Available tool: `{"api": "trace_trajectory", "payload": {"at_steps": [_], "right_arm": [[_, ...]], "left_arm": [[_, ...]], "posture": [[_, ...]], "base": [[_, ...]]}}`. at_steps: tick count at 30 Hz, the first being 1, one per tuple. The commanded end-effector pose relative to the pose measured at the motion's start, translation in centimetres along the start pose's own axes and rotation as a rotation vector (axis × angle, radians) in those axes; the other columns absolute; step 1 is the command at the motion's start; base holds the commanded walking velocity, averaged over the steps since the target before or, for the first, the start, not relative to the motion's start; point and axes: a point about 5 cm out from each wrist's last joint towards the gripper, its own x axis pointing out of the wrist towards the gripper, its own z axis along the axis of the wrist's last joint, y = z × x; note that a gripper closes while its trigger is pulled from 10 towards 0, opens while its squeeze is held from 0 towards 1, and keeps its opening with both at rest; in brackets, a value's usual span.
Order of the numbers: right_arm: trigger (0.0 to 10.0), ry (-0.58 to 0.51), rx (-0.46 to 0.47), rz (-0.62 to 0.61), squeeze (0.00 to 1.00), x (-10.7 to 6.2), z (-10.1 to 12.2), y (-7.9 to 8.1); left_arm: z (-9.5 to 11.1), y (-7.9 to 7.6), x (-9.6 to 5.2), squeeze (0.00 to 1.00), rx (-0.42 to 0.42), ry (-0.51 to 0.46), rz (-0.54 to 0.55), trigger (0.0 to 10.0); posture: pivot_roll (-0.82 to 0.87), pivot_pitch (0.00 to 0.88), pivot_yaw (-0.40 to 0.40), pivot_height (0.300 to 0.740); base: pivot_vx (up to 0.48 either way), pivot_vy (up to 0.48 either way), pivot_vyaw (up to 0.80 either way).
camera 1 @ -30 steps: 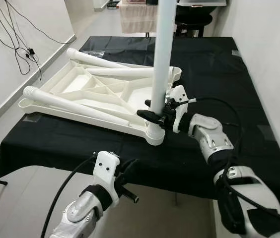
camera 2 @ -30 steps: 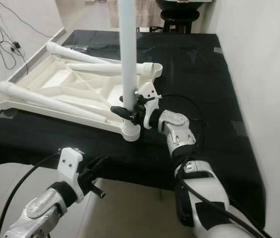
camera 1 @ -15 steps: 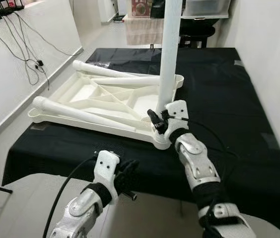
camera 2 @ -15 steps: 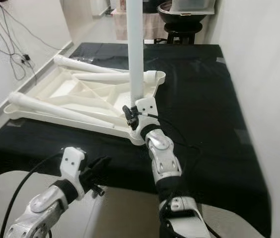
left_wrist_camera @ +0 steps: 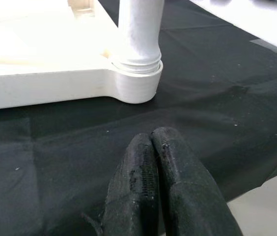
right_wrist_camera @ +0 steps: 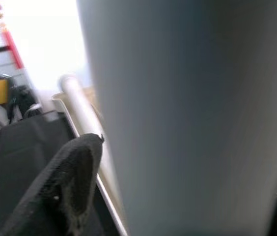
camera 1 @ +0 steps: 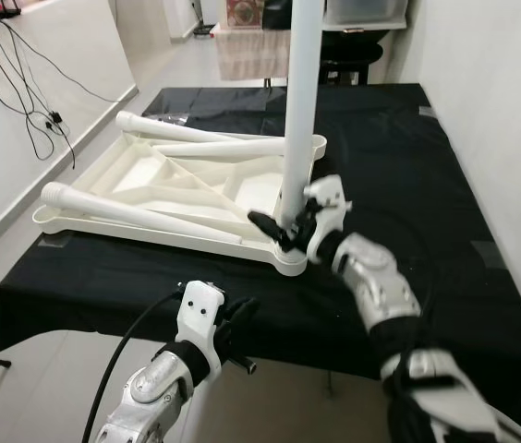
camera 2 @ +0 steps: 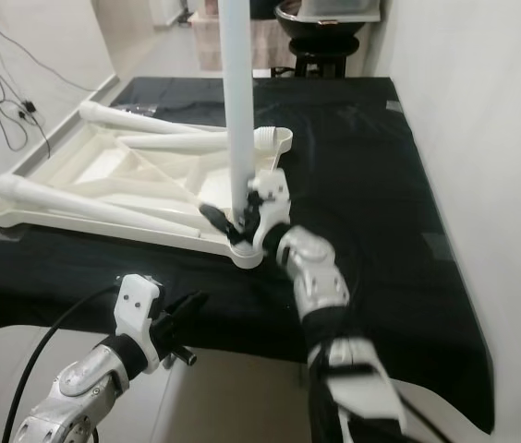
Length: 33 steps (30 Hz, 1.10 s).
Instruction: Building children table
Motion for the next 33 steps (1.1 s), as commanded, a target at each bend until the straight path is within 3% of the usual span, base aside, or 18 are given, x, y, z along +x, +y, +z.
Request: {"api": "trace_trajectory", "payload": {"at_steps": [1,9,10,11,13,14,28,29,30,31,32,33], "right_arm": [[10.0,0.033,0.005,0.102,0.0,0.3,-0.8,0.6],[10.0,0.126,-0.004,0.272,0.0,0.9,-0.8,0.7],[8.1,0.126,0.006,0.283,0.0,1.0,-0.7,0.7],[0.9,0.124,0.013,0.292,0.0,1.1,-0.5,0.6],[0.9,0.124,0.017,0.298,0.0,1.1,-0.5,0.6],[0.0,0.126,0.017,0.297,0.0,1.1,-0.5,0.5],[0.0,0.156,-0.024,0.17,0.0,-0.6,-2.4,-0.7],[0.0,0.122,0.006,-0.215,0.0,-0.5,-3.5,-1.1],[0.0,0.122,0.006,-0.215,0.0,-0.5,-3.5,-1.1],[0.0,0.125,0.054,-0.38,0.0,-1.4,-5.4,1.1],[0.0,0.125,0.054,-0.38,0.0,-1.4,-5.4,1.1],[0.0,0.132,0.051,-0.513,0.0,-2.6,-6.1,2.6]], "left_arm": [[-0.1,-0.1,-0.4,0.0,-0.003,-0.004,0.008,10.0],[0.0,-0.8,-1.0,0.0,-0.011,-0.004,0.008,10.0],[0.0,-0.9,-1.1,0.0,-0.013,-0.004,0.01,10.0],[0.0,-0.9,-1.2,0.0,-0.014,-0.004,0.011,10.0],[0.0,-0.9,-1.2,0.0,-0.015,-0.004,0.012,10.0],[0.0,-1.0,-1.3,0.0,-0.016,-0.003,0.012,10.0],[-0.2,-0.8,-1.3,0.0,-0.021,0.005,0.011,10.0],[-0.3,-0.7,-1.3,0.0,-0.019,0.006,0.012,10.0],[-0.3,-0.7,-1.3,0.0,-0.019,0.006,0.012,10.0],[-0.2,-0.5,-1.2,0.0,-0.018,0.006,0.013,10.0],[-0.2,-0.5,-1.2,0.0,-0.018,0.006,0.013,10.0],[-0.2,-0.3,-1.2,0.0,-0.018,0.006,0.015,10.0]], "posture": [[0.0,0.091,0.038,0.74],[0.04,0.117,0.025,0.74],[0.05,0.117,0.026,0.74],[0.05,0.121,0.029,0.74],[0.05,0.122,0.029,0.74],[0.05,0.122,0.028,0.74],[0.02,0.1,0.029,0.74],[-0.01,0.094,0.011,0.74],[-0.01,0.094,0.011,0.74],[0.0,0.1,0.022,0.74],[0.0,0.1,0.022,0.74],[-0.02,0.11,0.042,0.74]], "base": [[0.0,0.0,0.0],[0.0,0.0,0.0],[0.0,0.0,0.0],[0.0,0.0,0.0],[0.0,0.0,0.0],[0.0,0.0,0.0],[0.0,0.0,0.0],[0.0,0.0,0.0],[0.0,0.0,0.0],[0.0,0.0,0.0],[0.0,0.0,0.0],[0.0,0.0,0.0]]}}
